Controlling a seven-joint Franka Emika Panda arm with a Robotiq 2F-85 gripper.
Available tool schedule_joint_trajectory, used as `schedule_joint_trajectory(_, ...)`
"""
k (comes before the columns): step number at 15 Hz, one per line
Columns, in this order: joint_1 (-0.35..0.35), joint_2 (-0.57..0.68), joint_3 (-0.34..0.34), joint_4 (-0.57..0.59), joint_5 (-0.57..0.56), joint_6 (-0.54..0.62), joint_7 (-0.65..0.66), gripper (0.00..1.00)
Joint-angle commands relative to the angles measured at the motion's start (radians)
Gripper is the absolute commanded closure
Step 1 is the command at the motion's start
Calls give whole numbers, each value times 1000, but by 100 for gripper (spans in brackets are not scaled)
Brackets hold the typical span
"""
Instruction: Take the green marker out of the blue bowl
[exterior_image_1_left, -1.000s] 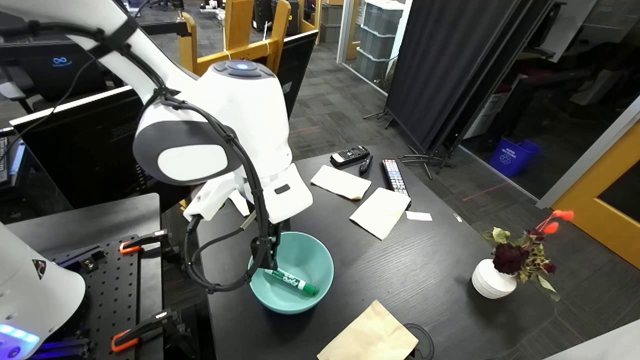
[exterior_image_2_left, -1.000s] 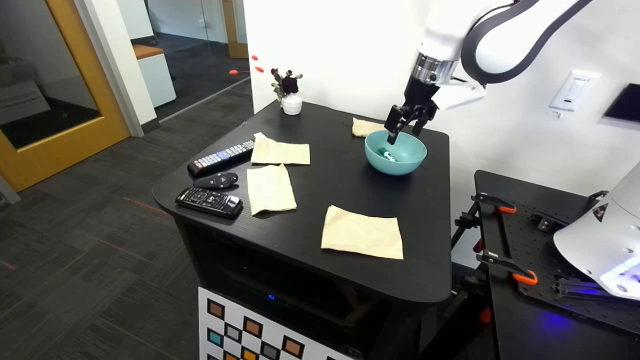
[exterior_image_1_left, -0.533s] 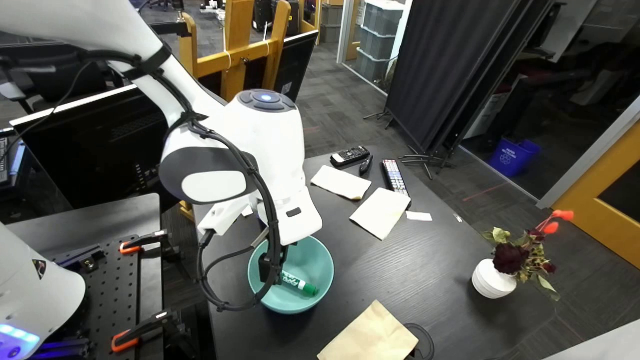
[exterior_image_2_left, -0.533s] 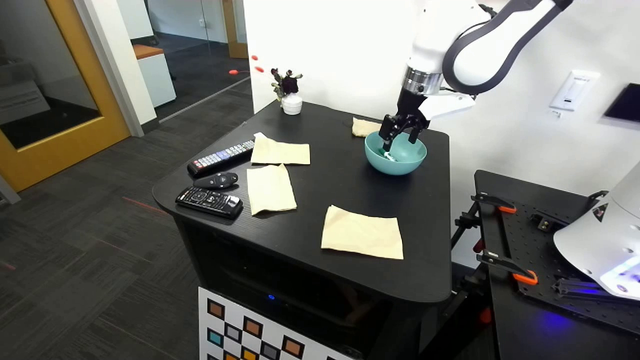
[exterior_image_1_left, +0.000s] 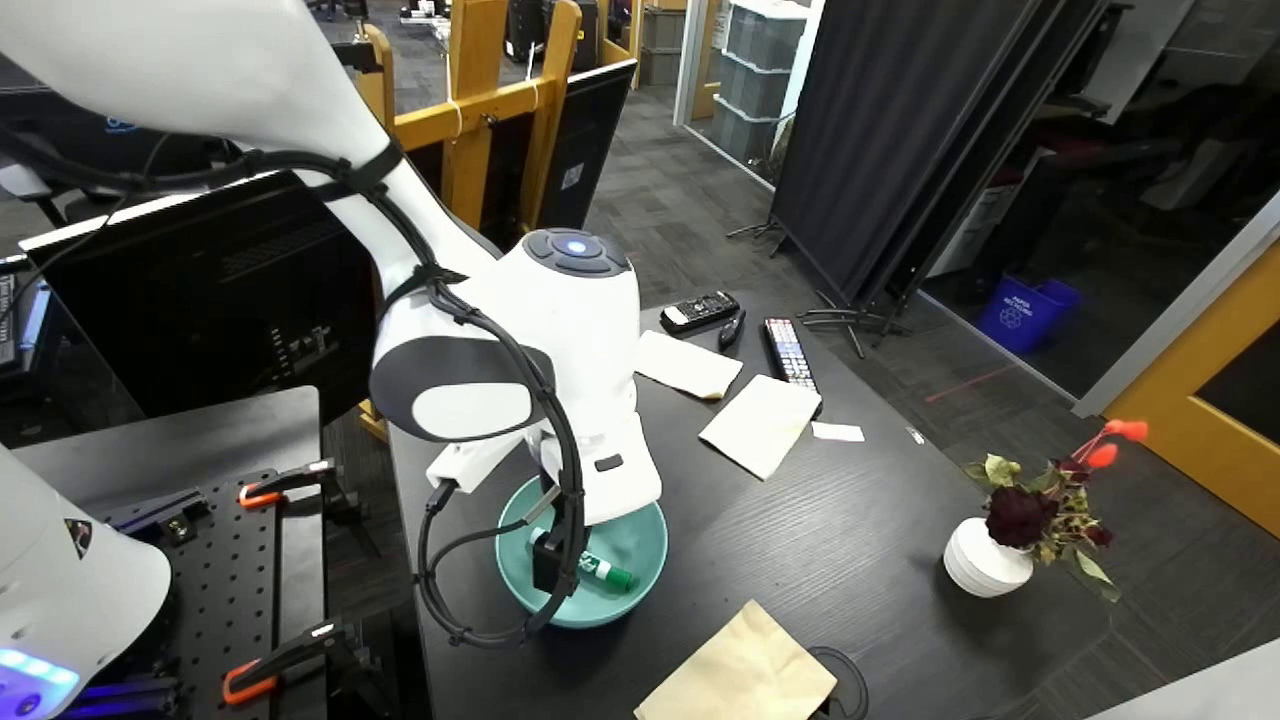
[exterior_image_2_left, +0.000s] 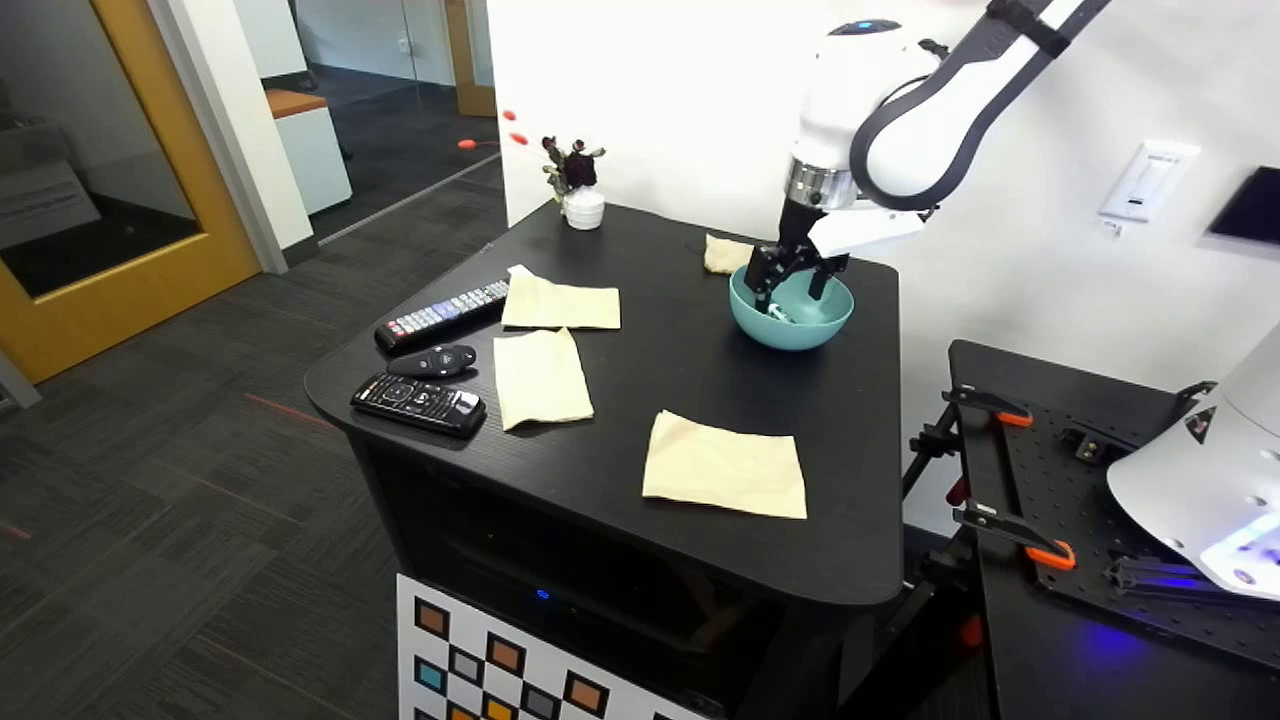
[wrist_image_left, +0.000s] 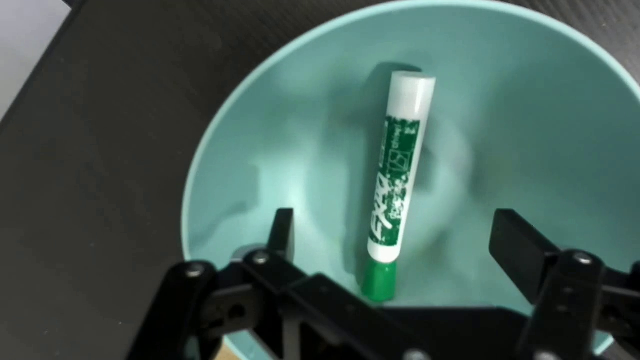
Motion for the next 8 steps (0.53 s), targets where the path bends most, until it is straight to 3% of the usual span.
schedule_joint_trajectory(1, 39, 57, -35, 34, 41, 22, 22, 0)
schedule_joint_trajectory(5, 59, 85, -56, 43, 64, 28, 20, 0)
schedule_joint_trajectory(6, 65, 89, -62, 43, 68, 34, 24, 25)
schedule_joint_trajectory(8, 75, 94, -73, 42, 79, 43, 27, 34)
